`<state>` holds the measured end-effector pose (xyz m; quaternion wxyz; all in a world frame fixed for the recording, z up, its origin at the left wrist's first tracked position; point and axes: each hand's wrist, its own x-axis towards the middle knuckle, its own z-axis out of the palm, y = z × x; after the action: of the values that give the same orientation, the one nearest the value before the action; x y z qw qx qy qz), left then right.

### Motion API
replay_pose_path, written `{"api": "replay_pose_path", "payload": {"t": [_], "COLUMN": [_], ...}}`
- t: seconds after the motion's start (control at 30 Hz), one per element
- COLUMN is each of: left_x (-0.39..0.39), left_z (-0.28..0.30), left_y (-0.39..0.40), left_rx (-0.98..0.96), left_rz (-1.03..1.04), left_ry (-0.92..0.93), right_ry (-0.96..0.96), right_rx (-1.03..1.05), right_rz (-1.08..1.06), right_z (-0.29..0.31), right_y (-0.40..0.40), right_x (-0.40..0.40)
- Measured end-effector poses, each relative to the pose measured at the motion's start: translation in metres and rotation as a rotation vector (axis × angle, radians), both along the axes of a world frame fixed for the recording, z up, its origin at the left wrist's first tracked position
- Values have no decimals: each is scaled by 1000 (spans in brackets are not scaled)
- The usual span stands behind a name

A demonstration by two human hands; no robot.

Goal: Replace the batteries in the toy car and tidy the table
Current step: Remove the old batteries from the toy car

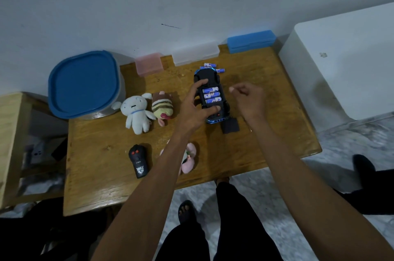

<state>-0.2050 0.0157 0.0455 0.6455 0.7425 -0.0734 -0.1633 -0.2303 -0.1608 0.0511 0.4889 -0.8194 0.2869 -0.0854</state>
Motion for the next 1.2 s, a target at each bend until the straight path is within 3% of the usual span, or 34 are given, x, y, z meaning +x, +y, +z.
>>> {"api": "replay_pose_path", "payload": {"t": [0.1, 0.2, 0.63, 1.07, 1.2], "left_x": [2, 2, 5, 7, 11], "left_z": [2, 5, 16, 18, 21], "left_y": [-3, -6, -3, -5, -3], "left_rx": [-10, -38, 27, -20, -43], "left_rz": [0, 4, -86, -39, -48], "left_ry": [-20, -41, -132, -120, -100], "right_ry": [-25, 37, 13, -31, -126], "right_rx": [90, 35, -176, 154, 55], "right_rz": [96, 169, -13, -106, -95], "right_z": [29, 39, 49, 60, 60], "right_y": [6, 14, 45, 52, 59], "right_x": [17, 27, 29, 32, 32]}}
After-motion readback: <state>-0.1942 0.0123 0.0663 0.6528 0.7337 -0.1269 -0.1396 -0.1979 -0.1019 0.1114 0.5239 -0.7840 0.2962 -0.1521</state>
